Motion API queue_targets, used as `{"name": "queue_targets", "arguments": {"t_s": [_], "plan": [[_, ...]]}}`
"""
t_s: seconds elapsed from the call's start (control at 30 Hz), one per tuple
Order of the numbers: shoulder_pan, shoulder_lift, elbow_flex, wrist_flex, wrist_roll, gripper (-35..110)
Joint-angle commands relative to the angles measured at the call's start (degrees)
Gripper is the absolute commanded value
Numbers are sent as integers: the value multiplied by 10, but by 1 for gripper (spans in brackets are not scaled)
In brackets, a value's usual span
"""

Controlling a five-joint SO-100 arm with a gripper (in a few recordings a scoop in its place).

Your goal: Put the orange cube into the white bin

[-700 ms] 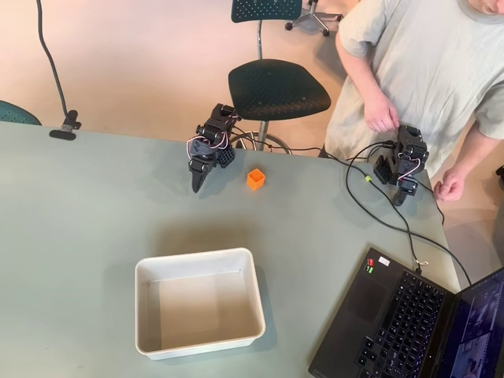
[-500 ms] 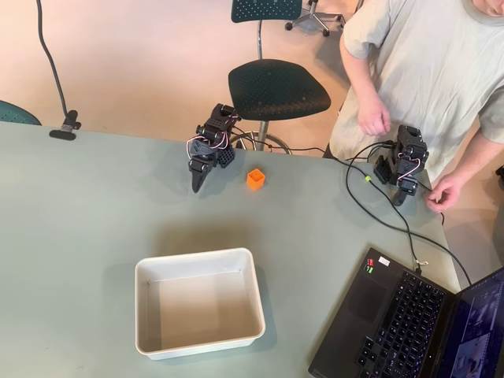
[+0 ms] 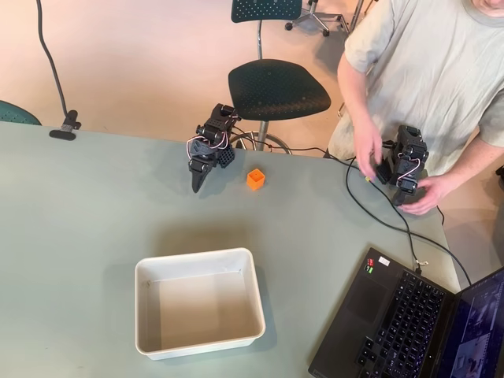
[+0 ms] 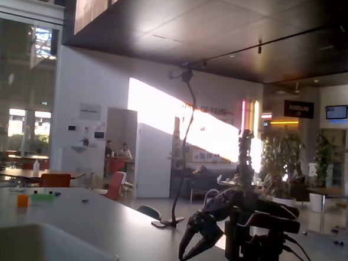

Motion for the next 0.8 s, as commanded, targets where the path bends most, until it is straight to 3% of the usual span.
{"name": "queue_targets", "arguments": {"t_s": [0.0,0.77], "plan": [[-1,22,-2,0,-2,-3],[-6,22,-2,0,-3,-3]]}}
